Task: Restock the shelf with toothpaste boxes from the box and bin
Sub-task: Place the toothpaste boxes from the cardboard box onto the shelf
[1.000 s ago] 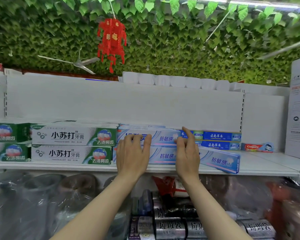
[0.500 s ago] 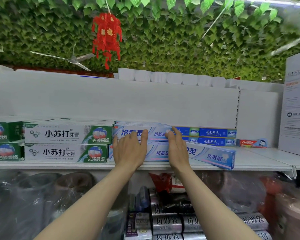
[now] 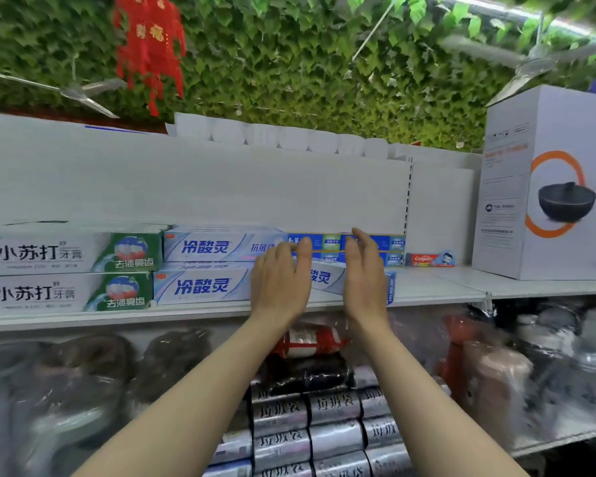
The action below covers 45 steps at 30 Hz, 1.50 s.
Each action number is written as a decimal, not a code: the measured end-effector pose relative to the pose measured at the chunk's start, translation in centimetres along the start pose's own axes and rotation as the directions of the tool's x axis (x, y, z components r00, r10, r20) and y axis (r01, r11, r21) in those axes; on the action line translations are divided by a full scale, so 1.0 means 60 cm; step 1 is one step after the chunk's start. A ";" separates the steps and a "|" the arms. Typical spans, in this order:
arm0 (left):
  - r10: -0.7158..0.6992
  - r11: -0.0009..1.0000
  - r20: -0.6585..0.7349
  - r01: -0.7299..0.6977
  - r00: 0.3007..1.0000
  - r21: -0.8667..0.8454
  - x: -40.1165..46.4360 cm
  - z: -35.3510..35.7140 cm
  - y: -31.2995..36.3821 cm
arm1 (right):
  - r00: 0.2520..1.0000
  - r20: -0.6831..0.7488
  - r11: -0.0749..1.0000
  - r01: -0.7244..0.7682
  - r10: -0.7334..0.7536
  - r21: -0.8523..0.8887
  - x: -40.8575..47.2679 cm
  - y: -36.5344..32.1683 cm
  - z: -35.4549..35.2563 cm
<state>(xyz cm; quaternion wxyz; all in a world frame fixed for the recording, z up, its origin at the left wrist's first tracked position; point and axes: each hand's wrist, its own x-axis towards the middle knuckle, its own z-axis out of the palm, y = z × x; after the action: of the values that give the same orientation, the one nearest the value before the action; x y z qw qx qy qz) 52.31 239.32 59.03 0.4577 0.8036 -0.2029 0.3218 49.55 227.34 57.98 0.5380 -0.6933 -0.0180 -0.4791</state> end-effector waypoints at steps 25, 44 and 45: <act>0.104 0.992 -0.214 -0.116 0.971 -0.043 -0.035 -0.006 -0.024 | 0.904 -0.420 0.959 0.040 0.085 0.279 0.011 0.017 -0.082; 0.055 0.925 -0.280 0.057 0.958 0.375 -0.009 -0.099 -0.142 | 0.974 0.223 0.973 -0.098 0.051 0.210 0.048 0.032 0.125; 0.048 0.923 -0.271 0.061 0.961 0.379 -0.010 -0.100 -0.143 | 0.982 0.188 0.984 -0.054 0.021 0.169 0.041 0.031 0.127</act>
<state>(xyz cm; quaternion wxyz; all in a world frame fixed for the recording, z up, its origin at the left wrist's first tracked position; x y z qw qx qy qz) 55.19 248.81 55.66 0.3165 0.8256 -0.0676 0.4623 56.79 231.14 58.59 0.6013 -0.6856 -0.0968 -0.3987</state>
